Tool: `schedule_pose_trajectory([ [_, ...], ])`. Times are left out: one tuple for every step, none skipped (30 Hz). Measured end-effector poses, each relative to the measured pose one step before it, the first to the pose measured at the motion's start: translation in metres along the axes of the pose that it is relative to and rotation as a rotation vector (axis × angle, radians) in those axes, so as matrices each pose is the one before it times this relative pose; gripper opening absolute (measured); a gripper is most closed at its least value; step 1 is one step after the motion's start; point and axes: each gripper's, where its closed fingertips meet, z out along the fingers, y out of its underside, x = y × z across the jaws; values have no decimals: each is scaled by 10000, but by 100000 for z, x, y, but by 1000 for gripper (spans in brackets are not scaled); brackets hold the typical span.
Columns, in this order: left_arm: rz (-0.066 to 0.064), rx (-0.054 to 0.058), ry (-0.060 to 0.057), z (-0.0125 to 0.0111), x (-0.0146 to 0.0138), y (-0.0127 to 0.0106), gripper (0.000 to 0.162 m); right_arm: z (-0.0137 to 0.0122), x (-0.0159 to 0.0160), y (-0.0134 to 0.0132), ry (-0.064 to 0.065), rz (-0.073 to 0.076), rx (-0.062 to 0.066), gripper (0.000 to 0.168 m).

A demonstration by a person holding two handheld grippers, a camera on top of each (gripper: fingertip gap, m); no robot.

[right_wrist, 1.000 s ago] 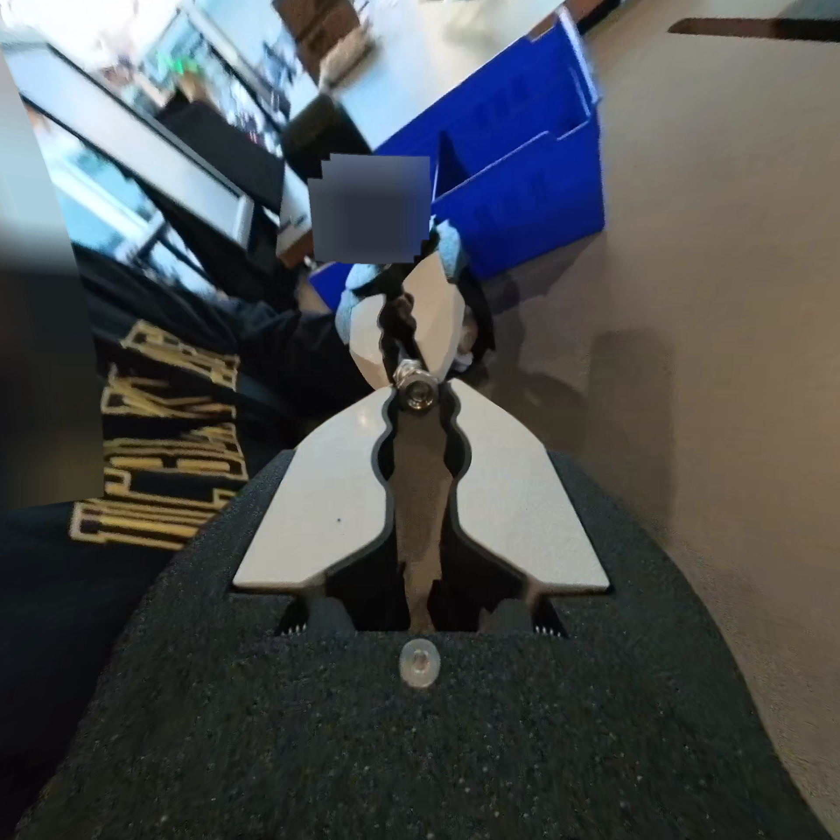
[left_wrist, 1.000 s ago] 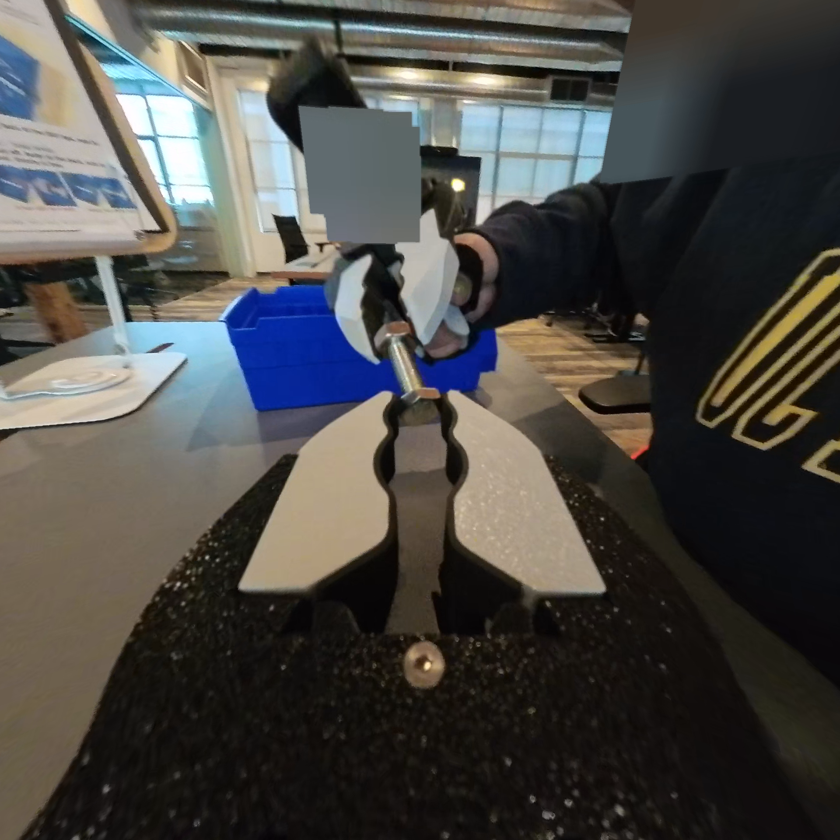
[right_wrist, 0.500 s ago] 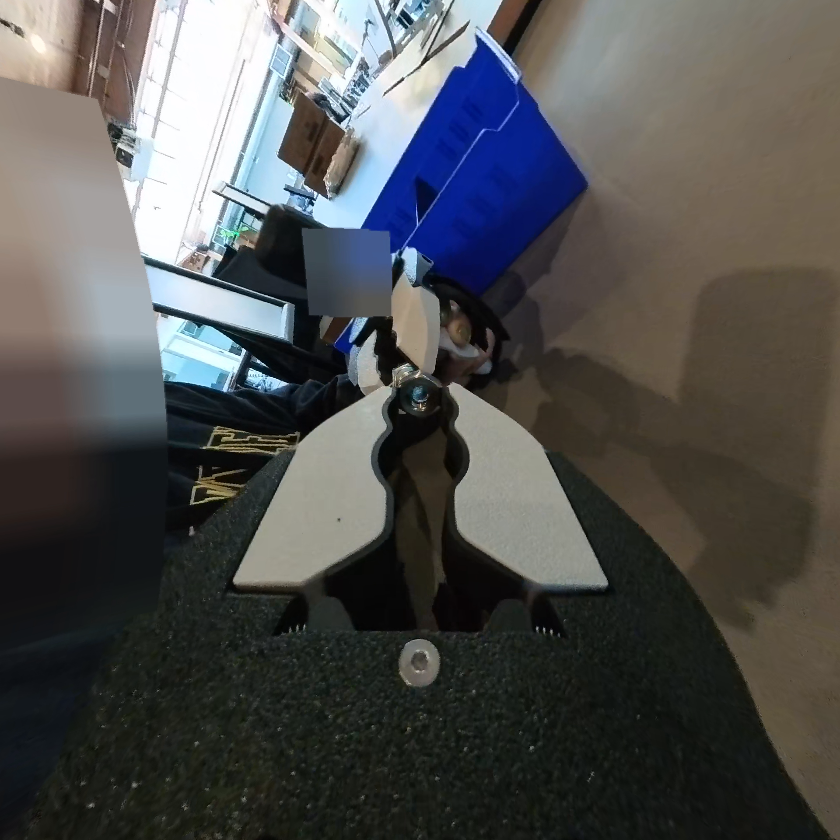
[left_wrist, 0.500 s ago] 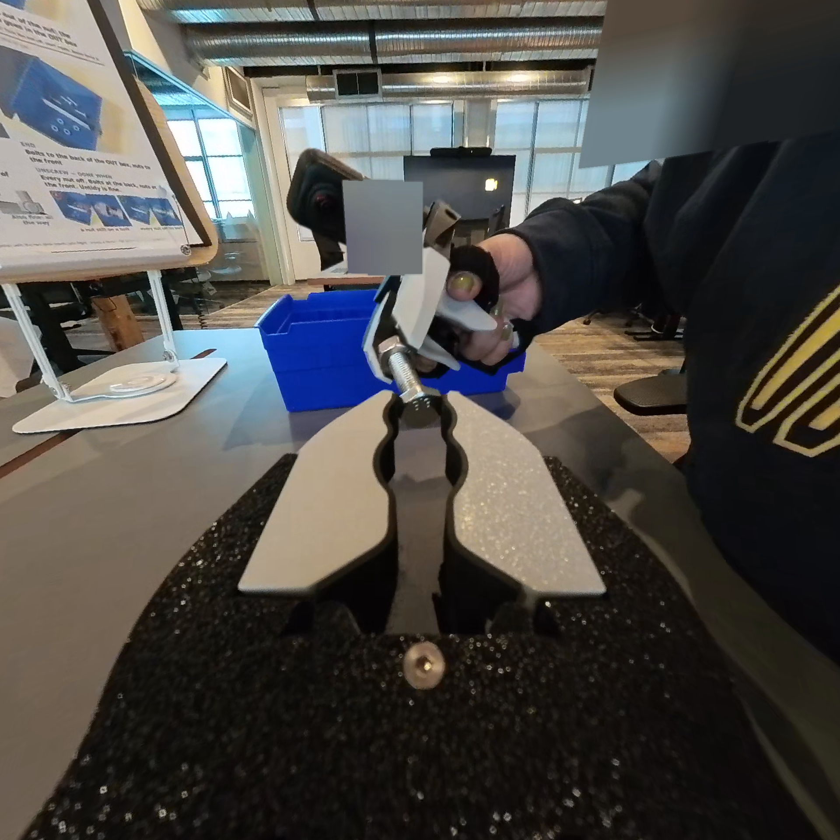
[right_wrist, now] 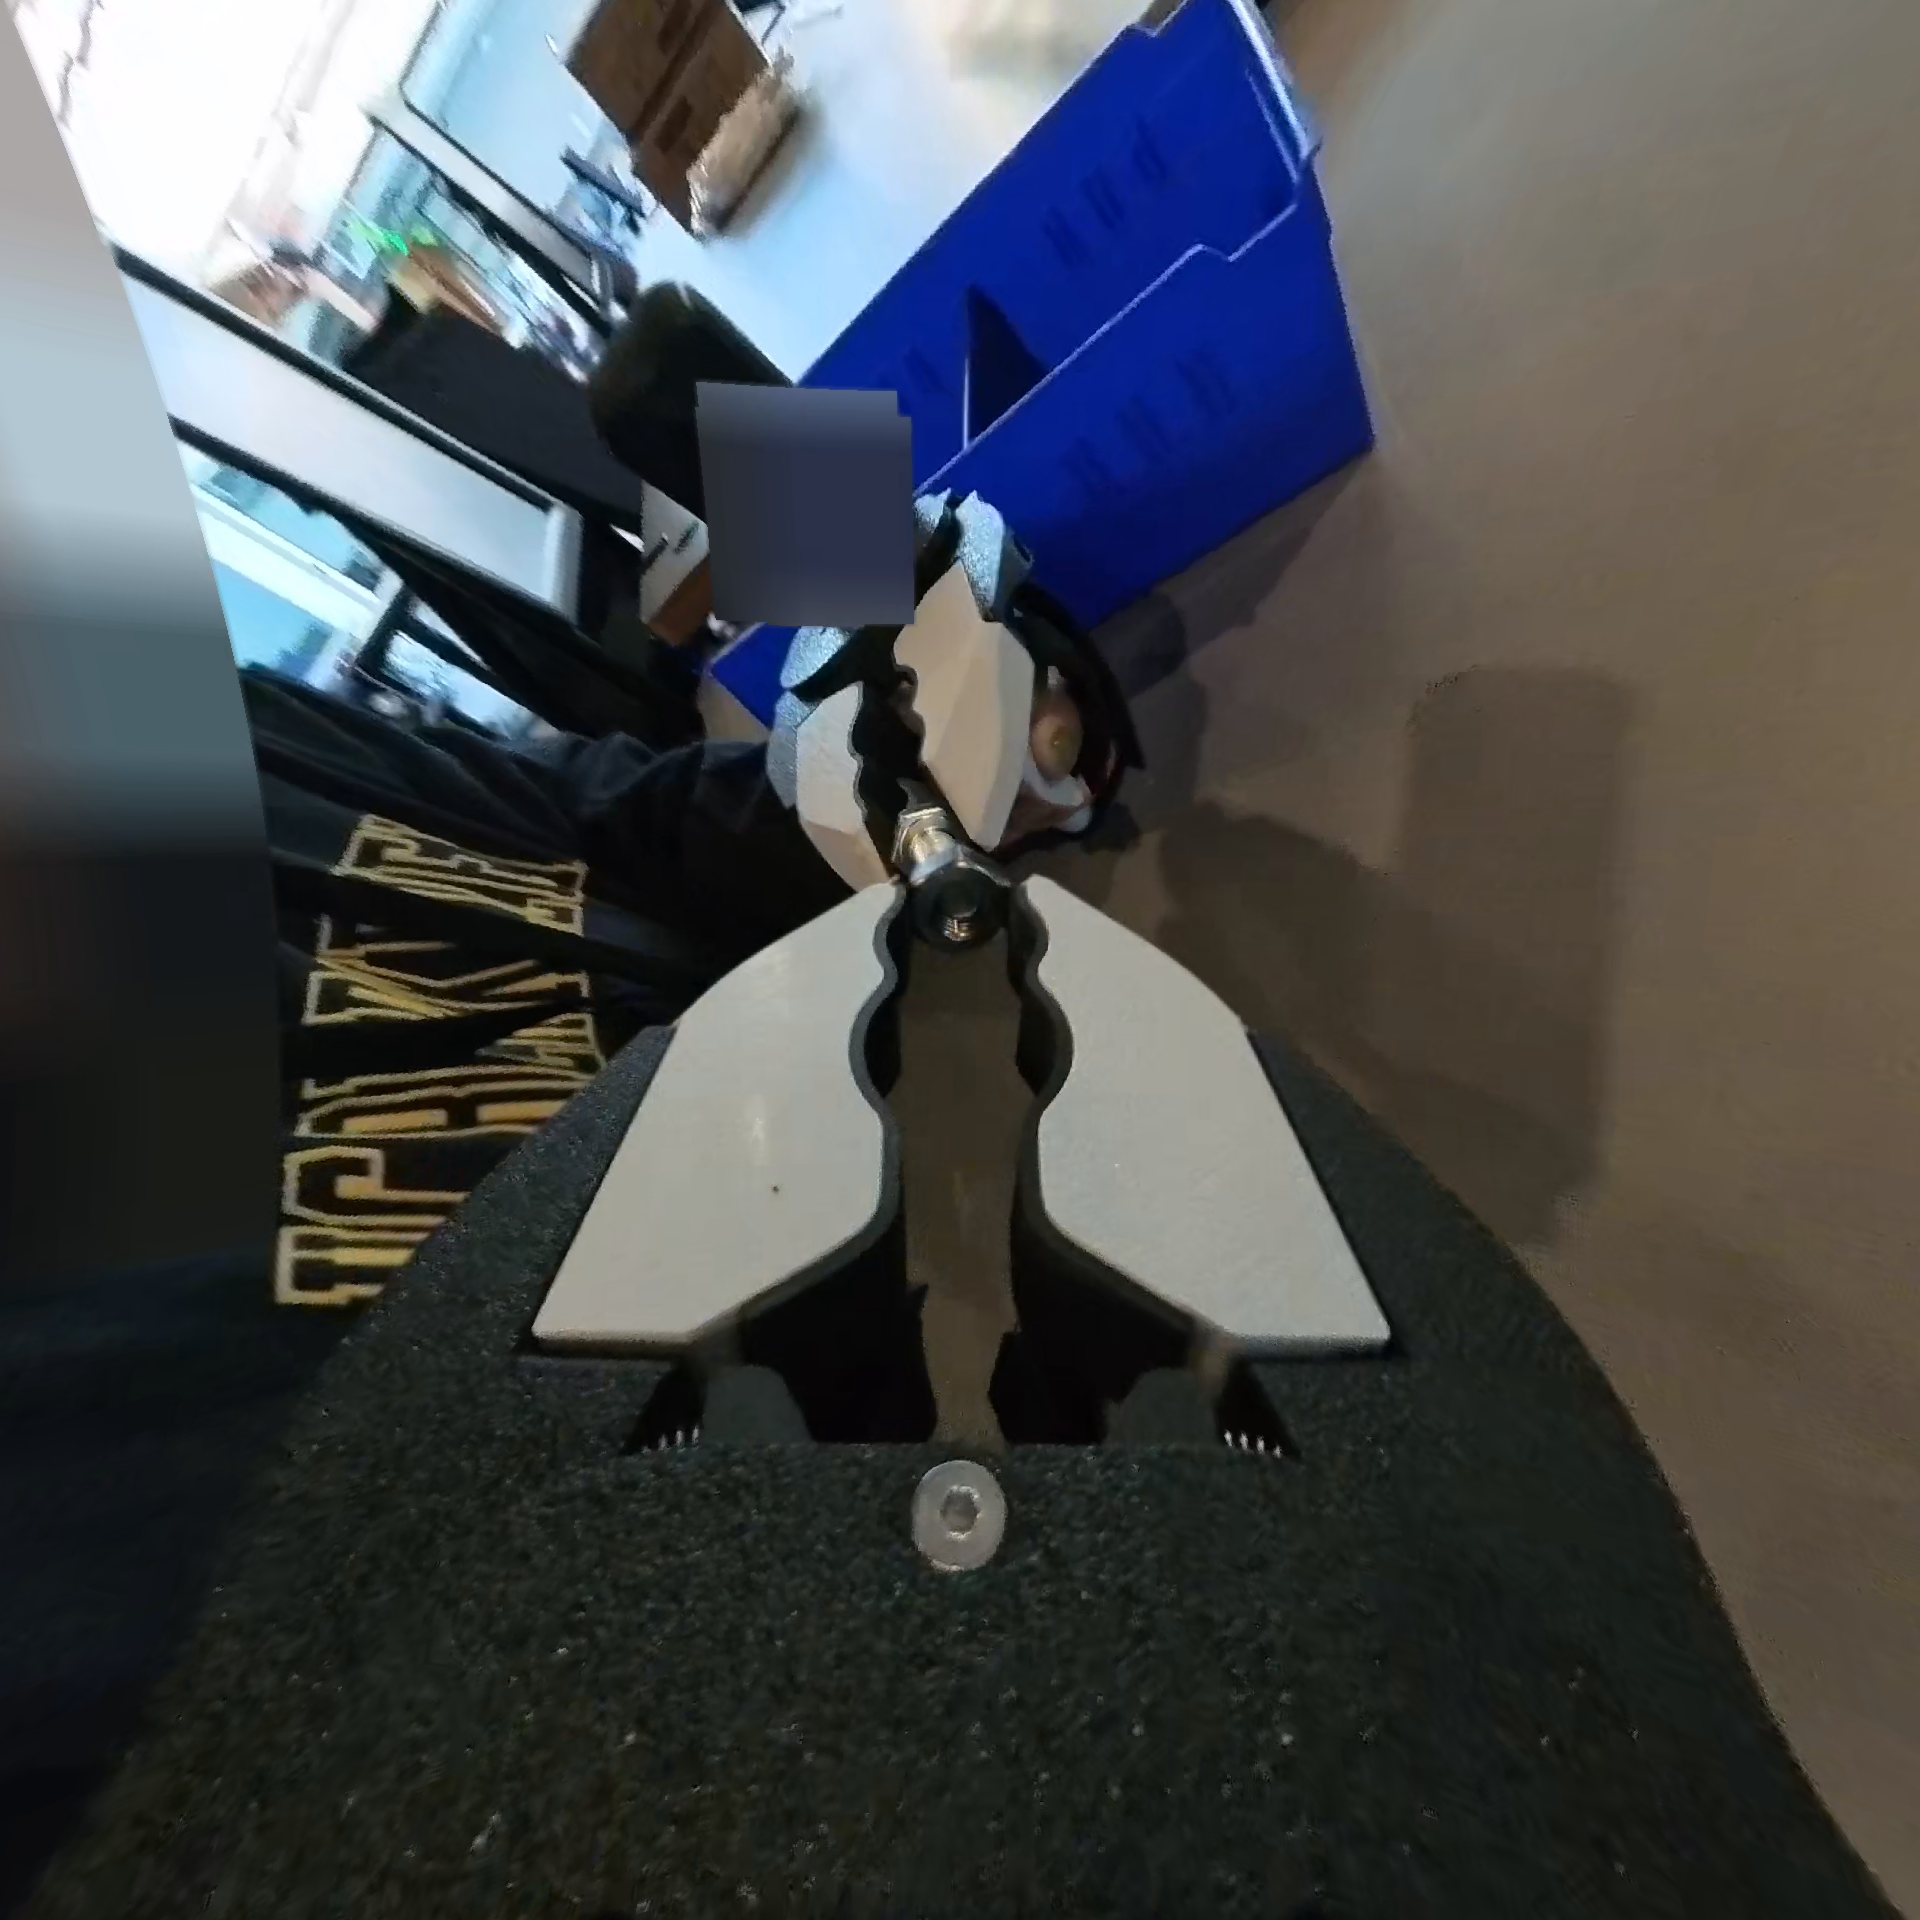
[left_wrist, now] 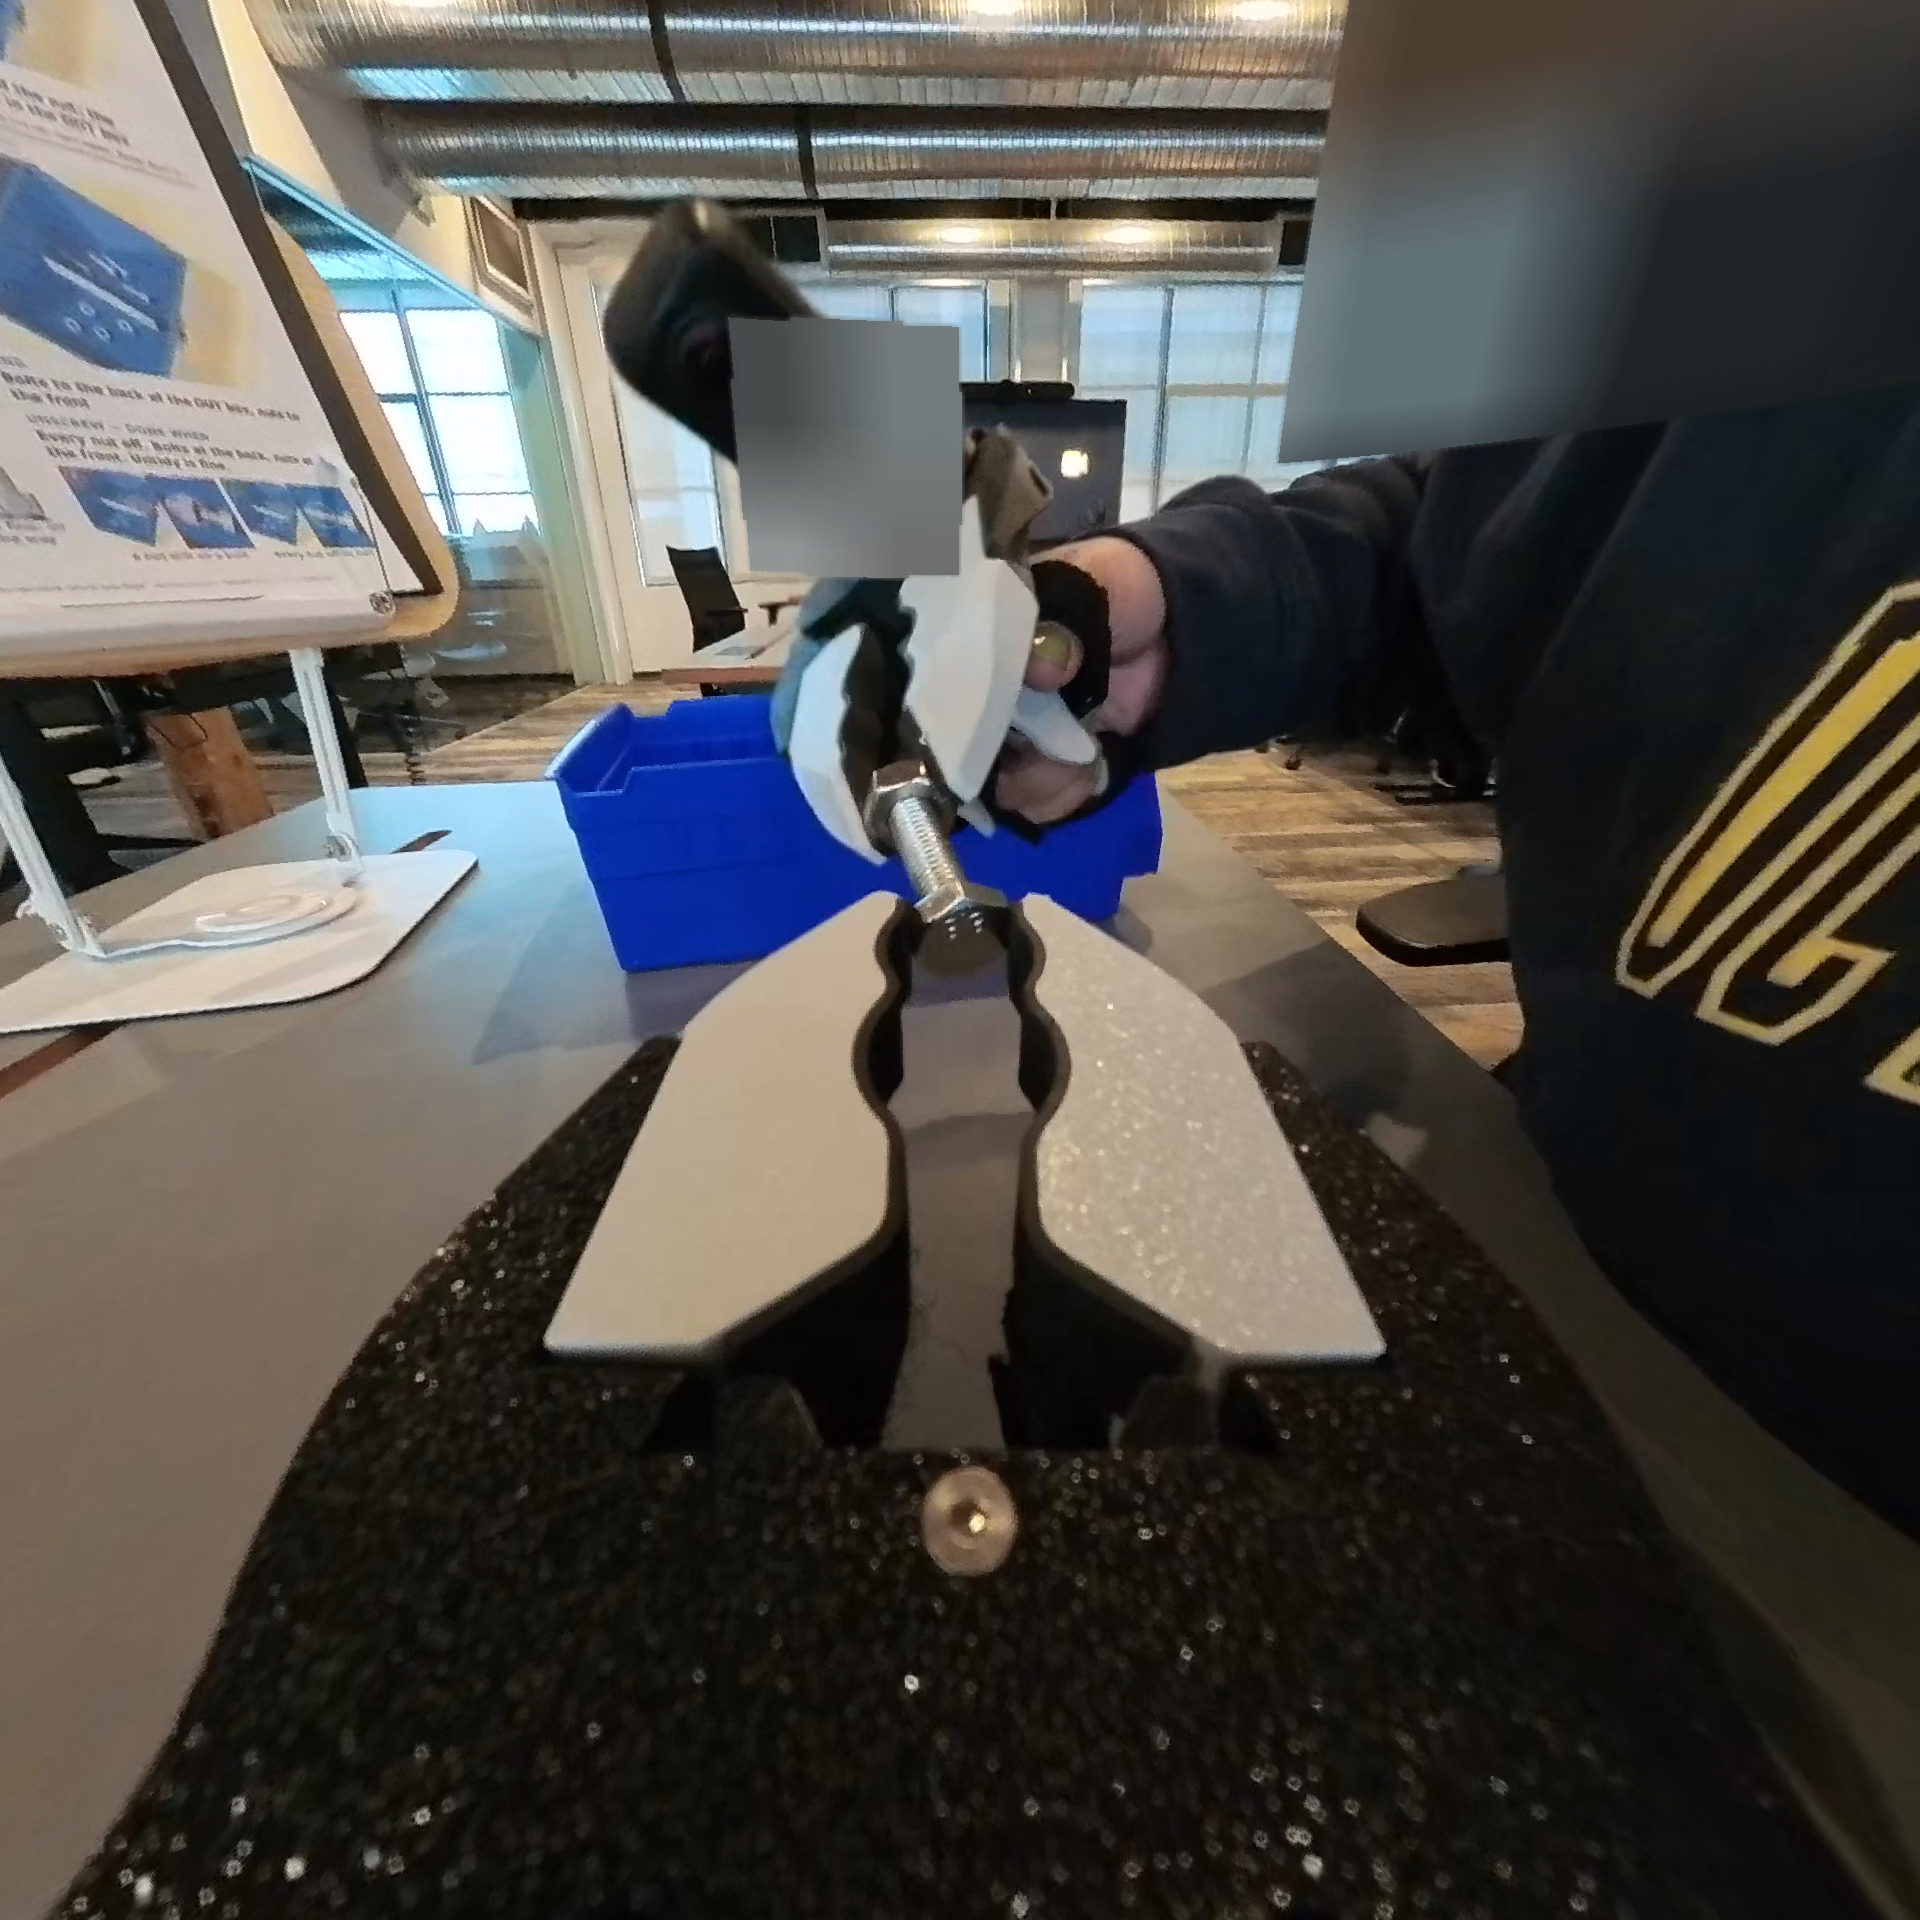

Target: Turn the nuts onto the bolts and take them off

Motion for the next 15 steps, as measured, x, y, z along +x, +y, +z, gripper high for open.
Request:
schedule_pose_trajectory([
  [30,104,-51,-44,-31,-244,16,-10,-116,-173,184,-307,-170,18],
  [38,136,-61,-60,-57,-312,16,-19,-162,-259,159,-276,-177,18],
  [89,140,-116,-88,-125,-397,16,-27,-166,-355,163,-243,-207,18],
  [217,149,-189,-90,-192,-503,16,-45,-206,-539,132,-286,-187,18],
  [288,170,-246,-79,-283,-624,16,-76,-190,-652,139,-306,-206,18],
  [295,174,-286,-45,-385,-693,16,-123,-146,-778,151,-260,-221,18],
  [306,221,-300,-1,-468,-798,16,-190,-157,-926,120,-246,-204,18],
  [258,251,-316,36,-535,-865,16,-254,-118,-1003,107,-211,-215,18],
  [210,280,-294,86,-534,-883,16,-295,-149,-1059,48,-170,-209,18],
  [198,297,-265,104,-530,-886,16,-298,-174,-1055,5,-104,-209,18],
  [187,291,-227,111,-503,-856,16,-295,-193,-1009,5,-98,-187,18],
  [121,257,-176,105,-455,-779,17,-272,-170,-921,45,-141,-188,18],
  [79,228,-129,98,-379,-695,17,-235,-174,-795,71,-148,-177,18],
  [72,203,-81,45,-264,-604,16,-182,-248,-700,23,-167,-127,18],
  [60,173,-67,-2,-175,-527,16,-122,-246,-571,32,-184,-96,18],
])
